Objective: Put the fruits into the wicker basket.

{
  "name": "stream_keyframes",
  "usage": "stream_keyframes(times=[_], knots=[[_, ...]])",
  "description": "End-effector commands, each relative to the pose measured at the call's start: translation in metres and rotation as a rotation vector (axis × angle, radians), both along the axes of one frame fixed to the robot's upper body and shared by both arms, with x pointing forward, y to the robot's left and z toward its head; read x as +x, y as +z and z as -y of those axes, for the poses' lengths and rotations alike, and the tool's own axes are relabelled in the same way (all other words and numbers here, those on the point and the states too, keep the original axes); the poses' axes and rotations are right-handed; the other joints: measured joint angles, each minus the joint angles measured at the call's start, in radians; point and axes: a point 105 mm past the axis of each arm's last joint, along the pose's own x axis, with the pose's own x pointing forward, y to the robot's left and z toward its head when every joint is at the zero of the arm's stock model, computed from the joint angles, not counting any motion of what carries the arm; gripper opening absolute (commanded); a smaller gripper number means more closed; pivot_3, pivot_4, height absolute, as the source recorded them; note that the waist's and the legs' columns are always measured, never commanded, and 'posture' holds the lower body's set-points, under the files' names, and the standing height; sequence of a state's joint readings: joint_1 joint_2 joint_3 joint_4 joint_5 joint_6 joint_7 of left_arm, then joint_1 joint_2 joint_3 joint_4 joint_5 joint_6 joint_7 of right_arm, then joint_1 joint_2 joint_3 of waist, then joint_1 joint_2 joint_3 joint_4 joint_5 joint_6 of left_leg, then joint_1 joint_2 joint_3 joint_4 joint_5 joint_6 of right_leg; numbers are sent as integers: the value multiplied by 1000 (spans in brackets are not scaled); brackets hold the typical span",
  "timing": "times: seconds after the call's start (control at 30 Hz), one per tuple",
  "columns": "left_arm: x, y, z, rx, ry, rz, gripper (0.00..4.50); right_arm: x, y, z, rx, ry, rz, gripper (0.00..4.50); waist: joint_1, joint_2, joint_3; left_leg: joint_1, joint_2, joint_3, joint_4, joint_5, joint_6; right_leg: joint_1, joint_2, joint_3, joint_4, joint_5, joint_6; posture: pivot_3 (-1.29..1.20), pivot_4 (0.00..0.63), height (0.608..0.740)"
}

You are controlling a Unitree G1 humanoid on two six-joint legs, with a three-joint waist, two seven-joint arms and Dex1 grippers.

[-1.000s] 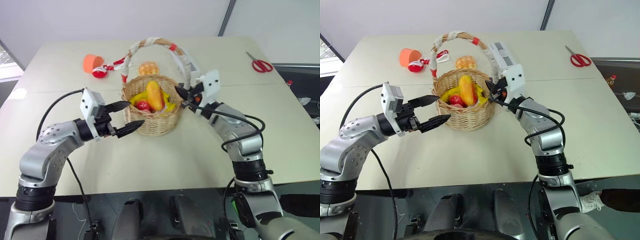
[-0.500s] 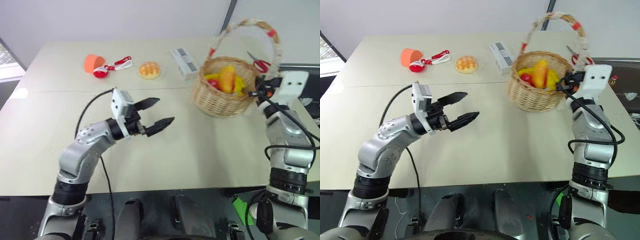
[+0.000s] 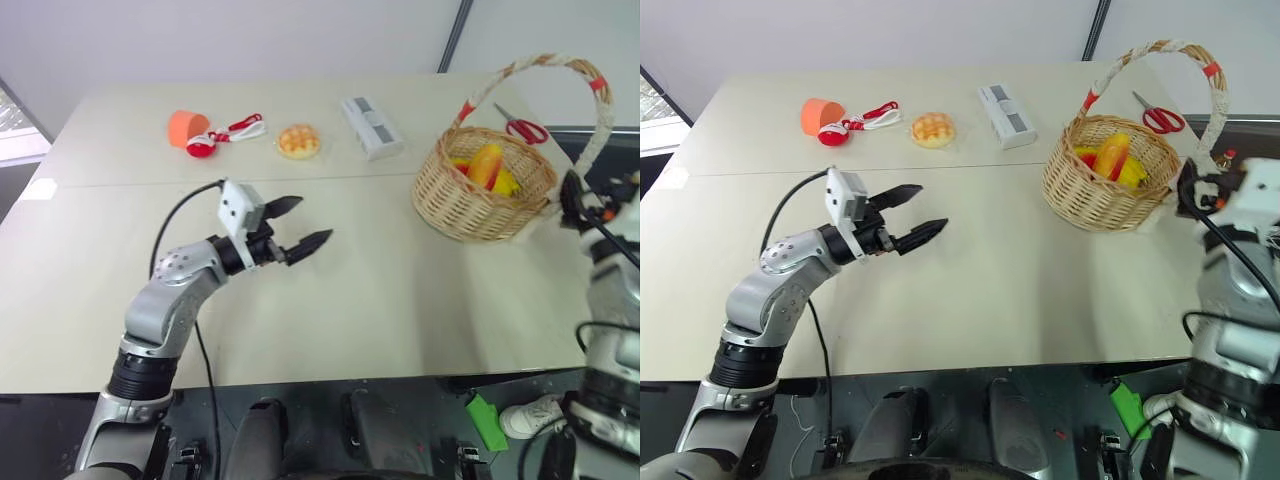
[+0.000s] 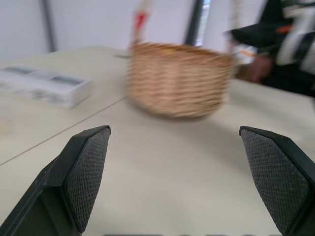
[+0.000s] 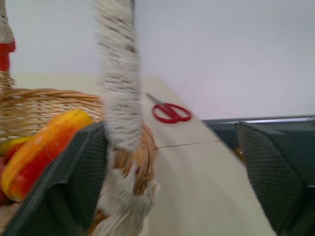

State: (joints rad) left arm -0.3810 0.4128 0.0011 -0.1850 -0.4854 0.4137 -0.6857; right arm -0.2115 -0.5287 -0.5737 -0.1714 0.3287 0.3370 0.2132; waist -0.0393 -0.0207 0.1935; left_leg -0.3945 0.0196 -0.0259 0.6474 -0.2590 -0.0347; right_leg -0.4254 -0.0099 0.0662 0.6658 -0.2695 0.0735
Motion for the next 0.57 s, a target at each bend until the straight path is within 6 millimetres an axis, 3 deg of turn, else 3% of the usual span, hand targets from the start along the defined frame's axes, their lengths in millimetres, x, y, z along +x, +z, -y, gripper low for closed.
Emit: stream_keyframes(times=[0.03, 0.13, 0.23, 0.43, 0.57], knots=[[12, -6, -39, 35, 179, 25, 4500, -12, 8, -39, -97, 252, -23, 3975, -7, 0, 0, 1, 0, 0, 0, 0, 0, 1, 0, 0, 0, 0, 0, 0, 150, 740], [14, -17, -67, 52, 279, 3, 4500, -17, -19, -97, -199, 542, -158, 3975, -12, 1, 0, 4, 1, 1, 0, 0, 0, 2, 1, 1, 0, 0, 0, 0, 150, 740], [12, -26, -87, 70, 362, -6, 4500, -16, -42, -137, -214, 716, -215, 3975, -11, 0, 0, 4, 4, 1, 0, 0, 0, 2, 4, 1, 0, 0, 0, 0, 150, 740], [4, -40, -95, 108, 417, -25, 4500, 2, -59, -175, -161, 835, -215, 3975, 1, 0, 0, 3, 4, 2, 1, 0, 0, 2, 2, 1, 0, 0, 0, 0, 150, 740], [-1, -46, -97, 87, 430, -58, 4500, 11, -65, -182, -142, 867, -225, 3975, 4, -1, 0, 2, 4, 2, 1, 0, 0, 2, 0, 0, -1, 0, 0, 0, 150, 740]])
